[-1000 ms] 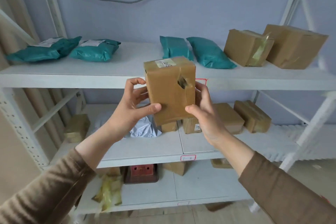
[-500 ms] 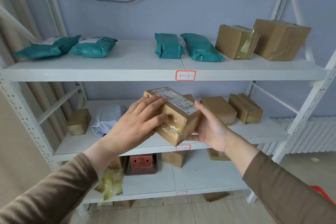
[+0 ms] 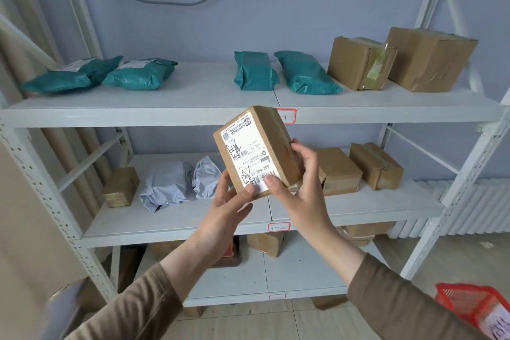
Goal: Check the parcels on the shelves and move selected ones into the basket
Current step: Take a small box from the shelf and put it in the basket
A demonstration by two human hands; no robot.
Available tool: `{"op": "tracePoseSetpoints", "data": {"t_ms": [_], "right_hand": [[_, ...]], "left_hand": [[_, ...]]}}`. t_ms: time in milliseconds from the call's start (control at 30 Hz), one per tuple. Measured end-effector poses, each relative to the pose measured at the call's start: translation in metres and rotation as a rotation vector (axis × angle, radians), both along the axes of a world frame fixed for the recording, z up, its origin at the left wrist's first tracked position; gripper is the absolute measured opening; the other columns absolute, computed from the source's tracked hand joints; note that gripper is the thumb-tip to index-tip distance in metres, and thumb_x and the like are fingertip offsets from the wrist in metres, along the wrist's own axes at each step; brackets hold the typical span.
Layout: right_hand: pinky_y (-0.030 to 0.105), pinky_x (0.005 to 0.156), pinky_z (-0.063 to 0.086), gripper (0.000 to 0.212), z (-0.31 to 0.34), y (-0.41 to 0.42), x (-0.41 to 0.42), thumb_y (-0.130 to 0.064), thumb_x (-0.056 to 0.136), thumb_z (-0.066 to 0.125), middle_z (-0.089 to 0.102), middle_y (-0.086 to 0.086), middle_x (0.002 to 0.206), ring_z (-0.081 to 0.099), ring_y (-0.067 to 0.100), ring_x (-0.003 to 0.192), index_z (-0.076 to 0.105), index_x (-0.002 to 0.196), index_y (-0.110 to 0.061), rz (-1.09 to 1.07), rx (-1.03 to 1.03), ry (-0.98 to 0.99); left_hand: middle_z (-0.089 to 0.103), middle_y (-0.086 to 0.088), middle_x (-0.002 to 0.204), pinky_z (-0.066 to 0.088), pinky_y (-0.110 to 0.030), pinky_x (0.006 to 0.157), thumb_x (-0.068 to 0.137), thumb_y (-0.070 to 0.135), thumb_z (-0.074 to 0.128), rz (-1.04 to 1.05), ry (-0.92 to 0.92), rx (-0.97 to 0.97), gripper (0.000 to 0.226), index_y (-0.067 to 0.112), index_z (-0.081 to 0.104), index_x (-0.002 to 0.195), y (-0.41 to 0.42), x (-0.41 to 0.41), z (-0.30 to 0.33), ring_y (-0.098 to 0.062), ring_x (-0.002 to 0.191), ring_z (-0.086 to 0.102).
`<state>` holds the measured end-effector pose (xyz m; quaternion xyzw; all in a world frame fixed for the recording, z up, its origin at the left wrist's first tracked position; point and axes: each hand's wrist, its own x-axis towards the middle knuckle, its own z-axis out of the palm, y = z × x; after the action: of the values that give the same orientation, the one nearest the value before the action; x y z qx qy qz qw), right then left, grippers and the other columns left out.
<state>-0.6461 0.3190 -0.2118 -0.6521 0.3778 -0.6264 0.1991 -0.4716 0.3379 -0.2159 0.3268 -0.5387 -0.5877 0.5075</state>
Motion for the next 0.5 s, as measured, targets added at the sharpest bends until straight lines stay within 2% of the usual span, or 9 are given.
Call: {"op": "tracePoseSetpoints", "data": {"t_ms": [67, 133, 200, 267, 333, 367, 433, 500], "right_hand": [[0.023, 0.098, 0.050, 0.062, 0.003, -0.001, 0.004, -0.044, 0.085, 0.072, 0.052, 0.008, 0.141, 0.054, 0.018, 0.133, 0.043, 0.136, -0.027, 0.054, 0.041, -0.098], [0.016, 0.092, 0.051, 0.056, 0.007, -0.003, 0.005, -0.041, 0.087, 0.070, 0.053, 0.009, 0.141, 0.057, 0.009, 0.130, 0.044, 0.134, -0.026, 0.119, 0.089, -0.187], [0.017, 0.089, 0.054, 0.051, 0.011, -0.008, 0.004, -0.034, 0.090, 0.068, 0.058, 0.007, 0.138, 0.062, 0.005, 0.123, 0.047, 0.135, -0.022, 0.174, 0.142, -0.255], [0.026, 0.091, 0.057, 0.055, 0.013, -0.017, -0.004, -0.039, 0.088, 0.070, 0.063, 0.006, 0.136, 0.065, 0.011, 0.123, 0.053, 0.136, -0.021, 0.172, 0.192, -0.291], [0.040, 0.103, 0.054, 0.054, 0.018, -0.031, -0.022, -0.048, 0.081, 0.075, 0.063, 0.003, 0.137, 0.063, 0.018, 0.127, 0.063, 0.131, -0.030, 0.088, 0.218, -0.221], [0.041, 0.107, 0.051, 0.051, 0.024, -0.037, -0.034, -0.049, 0.079, 0.077, 0.062, 0.000, 0.136, 0.061, 0.018, 0.128, 0.066, 0.127, -0.034, 0.058, 0.240, -0.149], [0.031, 0.105, 0.048, 0.052, 0.042, -0.044, -0.058, -0.044, 0.079, 0.080, 0.058, -0.003, 0.135, 0.058, 0.017, 0.128, 0.064, 0.127, -0.032, 0.081, 0.358, 0.024], [0.028, 0.101, 0.045, 0.068, 0.058, -0.047, -0.079, -0.049, 0.074, 0.082, 0.056, -0.006, 0.139, 0.055, 0.013, 0.128, 0.055, 0.134, -0.031, 0.144, 0.504, 0.192]], "left_hand": [[0.066, 0.005, 0.141, 0.041, -0.044, 0.112, 0.091, 0.026, 0.066, 0.026, 0.023, -0.047, 0.065, 0.039, 0.037, 0.147, -0.004, -0.004, 0.003, -0.021, 0.133, 0.061], [0.068, -0.001, 0.139, 0.044, -0.045, 0.112, 0.089, 0.021, 0.069, 0.066, 0.066, -0.072, 0.070, 0.037, 0.033, 0.147, -0.010, -0.008, 0.007, -0.026, 0.134, 0.060], [0.068, -0.006, 0.137, 0.044, -0.048, 0.113, 0.087, 0.019, 0.074, 0.103, 0.087, -0.062, 0.074, 0.036, 0.031, 0.146, -0.016, -0.013, 0.008, -0.028, 0.132, 0.061], [0.070, -0.005, 0.135, 0.045, -0.048, 0.112, 0.080, 0.027, 0.082, 0.092, 0.053, -0.014, 0.080, 0.037, 0.032, 0.141, -0.019, -0.016, 0.007, -0.028, 0.131, 0.061], [0.065, 0.004, 0.141, 0.039, -0.049, 0.114, 0.067, 0.048, 0.086, 0.043, -0.025, 0.051, 0.091, 0.042, 0.031, 0.139, -0.024, -0.013, 0.006, -0.024, 0.136, 0.056], [0.058, 0.007, 0.149, 0.034, -0.051, 0.118, 0.062, 0.057, 0.085, 0.044, -0.045, 0.086, 0.100, 0.043, 0.027, 0.143, -0.029, -0.008, 0.006, -0.019, 0.140, 0.052], [0.034, 0.002, 0.166, 0.020, -0.054, 0.125, 0.057, 0.064, 0.081, 0.107, -0.051, 0.121, 0.117, 0.044, 0.016, 0.152, -0.044, 0.004, 0.012, -0.017, 0.149, 0.037], [0.016, -0.003, 0.172, 0.016, -0.048, 0.127, 0.056, 0.066, 0.082, 0.084, -0.132, 0.062, 0.125, 0.048, 0.010, 0.157, -0.059, 0.013, 0.023, -0.019, 0.156, 0.024]]}}
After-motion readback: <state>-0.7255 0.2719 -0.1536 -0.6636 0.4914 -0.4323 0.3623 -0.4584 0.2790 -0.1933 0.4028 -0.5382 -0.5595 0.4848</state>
